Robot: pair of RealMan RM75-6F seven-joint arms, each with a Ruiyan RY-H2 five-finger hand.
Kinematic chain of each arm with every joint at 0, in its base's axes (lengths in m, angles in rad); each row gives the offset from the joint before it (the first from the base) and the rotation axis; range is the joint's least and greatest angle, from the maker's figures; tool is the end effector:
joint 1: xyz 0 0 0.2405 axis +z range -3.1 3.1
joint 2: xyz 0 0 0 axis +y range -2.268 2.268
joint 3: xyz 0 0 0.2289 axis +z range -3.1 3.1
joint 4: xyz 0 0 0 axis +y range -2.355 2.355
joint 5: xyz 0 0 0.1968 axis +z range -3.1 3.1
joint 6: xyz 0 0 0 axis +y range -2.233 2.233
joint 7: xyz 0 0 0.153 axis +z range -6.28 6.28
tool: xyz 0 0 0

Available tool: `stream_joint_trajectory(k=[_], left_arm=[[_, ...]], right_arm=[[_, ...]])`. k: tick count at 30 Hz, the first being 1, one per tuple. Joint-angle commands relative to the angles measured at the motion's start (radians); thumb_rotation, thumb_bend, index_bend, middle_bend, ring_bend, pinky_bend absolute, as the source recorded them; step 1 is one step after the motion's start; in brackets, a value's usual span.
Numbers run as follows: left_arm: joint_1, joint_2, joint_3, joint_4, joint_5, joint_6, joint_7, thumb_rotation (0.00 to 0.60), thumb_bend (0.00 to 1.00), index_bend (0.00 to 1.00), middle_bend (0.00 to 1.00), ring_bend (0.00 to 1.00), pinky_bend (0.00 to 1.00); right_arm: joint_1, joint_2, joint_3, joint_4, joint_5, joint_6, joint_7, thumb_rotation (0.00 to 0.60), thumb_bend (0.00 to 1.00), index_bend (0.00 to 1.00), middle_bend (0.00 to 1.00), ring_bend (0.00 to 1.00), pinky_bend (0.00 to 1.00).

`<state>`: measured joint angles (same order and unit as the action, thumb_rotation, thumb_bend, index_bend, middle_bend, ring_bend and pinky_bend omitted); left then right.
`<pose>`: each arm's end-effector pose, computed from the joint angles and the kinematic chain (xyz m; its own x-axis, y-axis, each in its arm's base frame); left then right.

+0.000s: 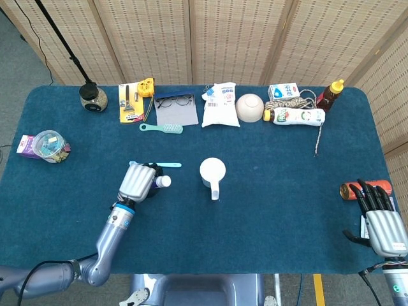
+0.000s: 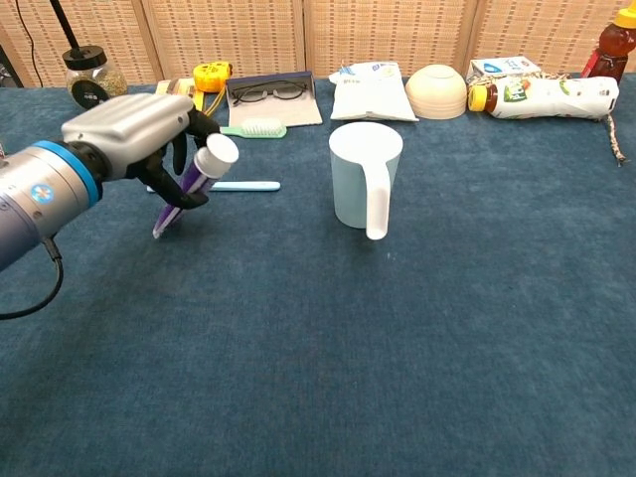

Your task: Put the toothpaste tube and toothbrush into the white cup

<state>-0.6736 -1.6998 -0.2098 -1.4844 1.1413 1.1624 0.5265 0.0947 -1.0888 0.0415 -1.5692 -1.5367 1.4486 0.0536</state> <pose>-0.1072 0.3123 -0.0169 0.4284 0.1072 0.8972 0.8675 -0.3265 -0.3752 -0.2880 -0.1887 0.1640 0.4173 -0.0393 0.9079 -0.9084 -0.0477 0.4154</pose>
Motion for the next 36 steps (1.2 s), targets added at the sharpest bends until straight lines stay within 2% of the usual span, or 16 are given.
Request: stream_joint_trajectory(k=[1,10,18,23,25,30,36], left_arm=[[0.010,0.044,-0.017,-0.047,0.031,0.018,-0.045,0.600,0.37,0.55,0.52,0.54,0.64],[0.017,0.112,-0.071,-0.159,0.074,0.049,-0.158,0.600,0.39,0.58,0.53,0.55,0.65],[0.004,0.143,-0.101,-0.234,0.071,0.055,-0.152,0.600,0.40,0.58,0.54,0.55,0.65],[-0.029,0.151,-0.138,-0.319,0.068,0.066,-0.101,0.600,0.41,0.58,0.54,0.55,0.65],[-0.074,0.131,-0.178,-0.342,0.051,0.055,-0.066,0.600,0.41,0.58,0.54,0.55,0.65],[-0.141,0.087,-0.225,-0.339,0.001,0.064,0.021,0.600,0.42,0.58,0.54,0.55,0.65],[-0.189,0.038,-0.233,-0.303,-0.036,0.068,0.074,0.600,0.42,0.59,0.54,0.55,0.65]], right_arm=[[0.000,-0.001,-0.001,-0.002,-0.001,0.000,-0.003,0.600,0.00,0.00,0.00,0.00,0.00],[0.004,-0.004,-0.004,-0.001,0.001,-0.010,-0.008,0.600,0.00,0.00,0.00,0.00,0.00],[0.006,-0.004,-0.003,0.001,0.004,-0.014,-0.003,0.600,0.00,0.00,0.00,0.00,0.00],[0.007,-0.005,-0.004,0.001,0.005,-0.018,-0.003,0.600,0.00,0.00,0.00,0.00,0.00],[0.010,-0.006,-0.006,0.002,0.004,-0.023,-0.002,0.600,0.00,0.00,0.00,0.00,0.00],[0.012,-0.005,-0.003,0.005,0.012,-0.028,0.006,0.600,0.00,0.00,0.00,0.00,0.00],[0.015,-0.005,-0.004,0.008,0.017,-0.039,0.014,0.600,0.00,0.00,0.00,0.00,0.00]])
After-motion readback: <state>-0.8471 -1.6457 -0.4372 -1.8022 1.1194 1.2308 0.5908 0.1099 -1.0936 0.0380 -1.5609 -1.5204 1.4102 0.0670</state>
